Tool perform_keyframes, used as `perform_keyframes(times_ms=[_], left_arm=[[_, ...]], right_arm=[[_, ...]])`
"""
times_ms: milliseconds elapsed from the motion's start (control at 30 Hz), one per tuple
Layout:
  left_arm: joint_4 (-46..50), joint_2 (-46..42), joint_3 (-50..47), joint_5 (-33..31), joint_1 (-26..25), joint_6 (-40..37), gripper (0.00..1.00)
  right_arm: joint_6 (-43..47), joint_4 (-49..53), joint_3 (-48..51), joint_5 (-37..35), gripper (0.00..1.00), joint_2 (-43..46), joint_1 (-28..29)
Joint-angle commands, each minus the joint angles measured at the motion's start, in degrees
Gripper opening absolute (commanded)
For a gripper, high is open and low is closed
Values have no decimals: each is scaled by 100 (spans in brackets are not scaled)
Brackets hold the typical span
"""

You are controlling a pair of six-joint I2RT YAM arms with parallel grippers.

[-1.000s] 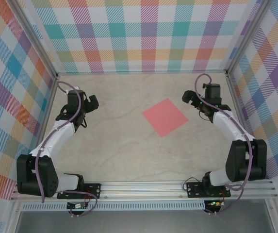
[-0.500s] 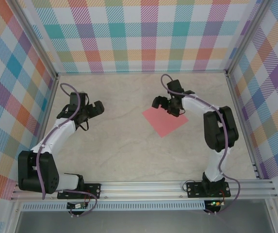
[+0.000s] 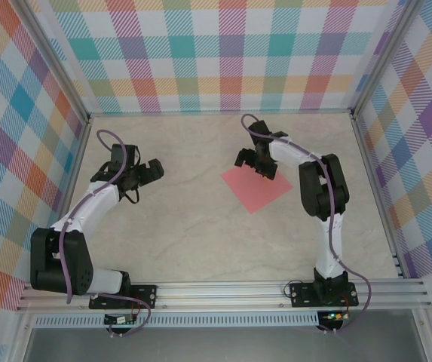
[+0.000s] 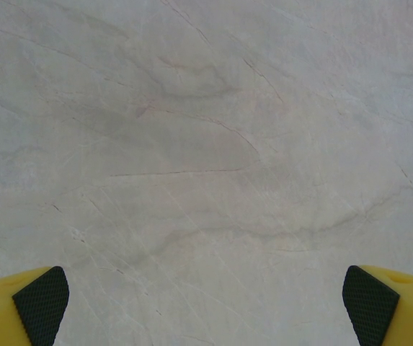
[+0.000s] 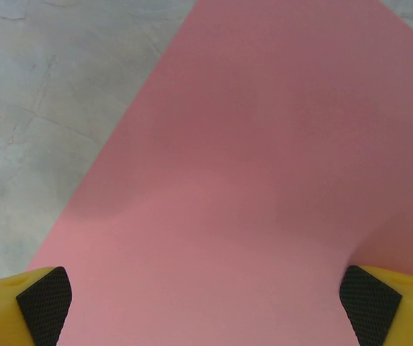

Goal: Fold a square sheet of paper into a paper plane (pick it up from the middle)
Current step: Fold the square sheet of paper in half at the center of the table.

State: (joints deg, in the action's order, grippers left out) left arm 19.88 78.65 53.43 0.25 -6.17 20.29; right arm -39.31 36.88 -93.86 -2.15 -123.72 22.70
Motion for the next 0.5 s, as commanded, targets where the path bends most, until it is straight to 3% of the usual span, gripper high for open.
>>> perform_keyframes(times_ms=[0, 333, 467], left_arm=[[239, 31, 218, 11, 42, 150, 100], [385, 121, 232, 185, -20, 354, 100], [386, 138, 180, 227, -50, 396, 100]], right_arm=[[-395, 542, 482, -122, 100, 106, 0], [-1104, 536, 2969, 185, 100, 1521, 440], [-722, 968, 2997, 16, 100, 1752, 622]])
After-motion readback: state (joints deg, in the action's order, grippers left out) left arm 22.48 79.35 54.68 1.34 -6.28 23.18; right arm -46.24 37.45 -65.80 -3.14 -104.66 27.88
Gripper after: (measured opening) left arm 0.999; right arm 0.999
